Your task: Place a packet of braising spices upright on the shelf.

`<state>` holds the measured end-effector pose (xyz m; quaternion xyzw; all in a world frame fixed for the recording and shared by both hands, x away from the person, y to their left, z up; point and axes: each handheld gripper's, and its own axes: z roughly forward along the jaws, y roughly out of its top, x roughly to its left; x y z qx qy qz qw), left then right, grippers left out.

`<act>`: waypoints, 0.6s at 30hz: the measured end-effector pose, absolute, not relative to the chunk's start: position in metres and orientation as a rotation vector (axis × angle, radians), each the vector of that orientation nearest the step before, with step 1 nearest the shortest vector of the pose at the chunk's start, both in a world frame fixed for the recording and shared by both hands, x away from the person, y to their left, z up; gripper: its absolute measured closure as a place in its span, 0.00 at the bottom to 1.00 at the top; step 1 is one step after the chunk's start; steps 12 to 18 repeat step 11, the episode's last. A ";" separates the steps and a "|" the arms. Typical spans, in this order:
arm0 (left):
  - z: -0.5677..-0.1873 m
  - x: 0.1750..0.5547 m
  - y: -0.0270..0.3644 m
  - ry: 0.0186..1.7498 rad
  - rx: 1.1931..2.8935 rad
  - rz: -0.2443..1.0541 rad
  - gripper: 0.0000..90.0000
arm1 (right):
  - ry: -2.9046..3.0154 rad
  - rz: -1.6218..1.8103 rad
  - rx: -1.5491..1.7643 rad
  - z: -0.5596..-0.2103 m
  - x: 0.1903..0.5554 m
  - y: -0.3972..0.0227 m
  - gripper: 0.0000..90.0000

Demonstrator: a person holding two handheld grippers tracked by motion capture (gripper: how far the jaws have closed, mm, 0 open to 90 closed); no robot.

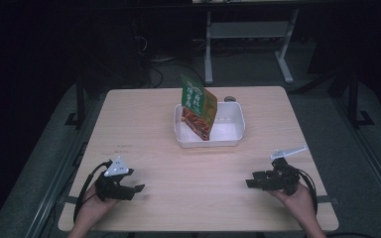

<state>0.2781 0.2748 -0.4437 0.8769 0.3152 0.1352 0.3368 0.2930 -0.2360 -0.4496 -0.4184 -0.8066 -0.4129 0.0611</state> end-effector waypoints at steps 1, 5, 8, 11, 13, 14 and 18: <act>-0.444 0.278 0.275 0.820 2.286 0.351 0.32 | -2.440 -1.248 -1.268 -0.451 0.292 -0.236 0.49; -0.443 0.278 0.274 0.815 2.285 0.350 0.31 | -2.430 -1.273 -1.266 -0.457 0.282 -0.238 0.48; -0.443 0.278 0.274 0.814 2.284 0.347 0.31 | -2.444 -1.288 -1.254 -0.457 0.279 -0.237 0.47; -0.444 0.278 0.274 0.808 2.289 0.344 0.31 | -2.449 -1.311 -1.250 -0.456 0.278 -0.235 0.47; -0.444 0.278 0.274 0.808 2.289 0.344 0.31 | -2.449 -1.311 -1.250 -0.456 0.278 -0.235 0.47; -0.444 0.278 0.274 0.808 2.289 0.344 0.31 | -2.449 -1.311 -1.250 -0.456 0.278 -0.235 0.47; -0.444 0.278 0.274 0.808 2.289 0.344 0.31 | -2.449 -1.311 -1.250 -0.456 0.278 -0.235 0.47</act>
